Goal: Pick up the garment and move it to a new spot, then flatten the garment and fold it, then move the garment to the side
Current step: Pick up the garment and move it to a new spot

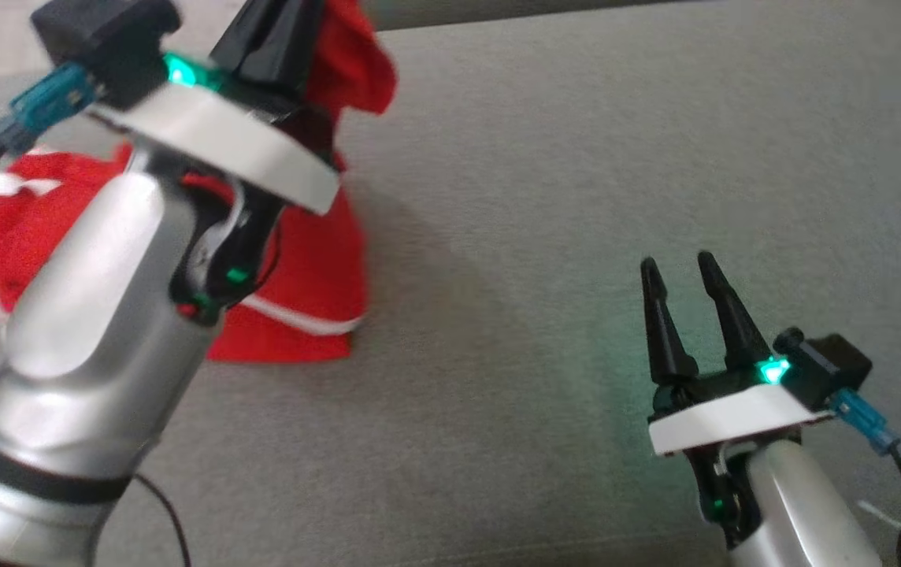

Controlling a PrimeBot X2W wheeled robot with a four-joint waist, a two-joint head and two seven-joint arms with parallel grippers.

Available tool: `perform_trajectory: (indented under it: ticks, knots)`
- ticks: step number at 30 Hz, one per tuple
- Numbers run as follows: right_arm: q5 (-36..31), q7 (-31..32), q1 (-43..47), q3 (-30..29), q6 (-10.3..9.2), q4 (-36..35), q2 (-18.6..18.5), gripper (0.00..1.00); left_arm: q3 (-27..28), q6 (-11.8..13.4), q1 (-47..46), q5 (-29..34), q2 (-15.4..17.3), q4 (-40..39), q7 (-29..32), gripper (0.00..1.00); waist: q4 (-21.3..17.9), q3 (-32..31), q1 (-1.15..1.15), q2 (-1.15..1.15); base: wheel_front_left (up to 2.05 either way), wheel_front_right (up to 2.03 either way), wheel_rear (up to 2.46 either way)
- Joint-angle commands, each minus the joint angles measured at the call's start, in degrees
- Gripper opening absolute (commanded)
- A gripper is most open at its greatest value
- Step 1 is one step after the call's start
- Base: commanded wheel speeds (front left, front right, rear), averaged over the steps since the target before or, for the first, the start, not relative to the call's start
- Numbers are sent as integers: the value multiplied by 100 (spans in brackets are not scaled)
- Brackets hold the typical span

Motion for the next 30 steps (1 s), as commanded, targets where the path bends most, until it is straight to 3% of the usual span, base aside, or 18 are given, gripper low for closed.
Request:
perform_trajectory:
  ticks: [1,12,13,14,15,22,30]
  knots:
    - [49,-62,-266,168,-4,-225,-21,100,187,10,-437,58,80,-151,38,0,-340,159,0,0,0,0,0]
    - [457,-62,-625,587,-4,-438,-21,100,-106,30,-1414,365,-552,977,6,0,-1637,588,0,0,0,0,0]
    - [485,-62,-641,607,-4,-459,-21,100,-101,31,-1496,374,-613,1172,-42,30,-1710,611,0,0,0,0,0]
    - [509,-62,-655,632,-4,-475,-21,100,-112,28,-1584,409,-656,1375,-88,94,-1777,633,0,0,0,0,0]
    - [524,-62,-663,643,-4,-489,-21,100,-135,-22,-1670,418,-717,1562,-134,100,-1820,649,0,0,0,0,0]
    - [502,-62,-614,490,-4,-518,-21,100,-48,-230,-2024,457,-972,2452,-626,100,-1666,642,0,0,0,0,0]
    - [246,-62,-491,93,-4,-429,-21,100,37,-495,-1610,702,-690,2569,-788,100,-848,395,0,0,0,0,0]
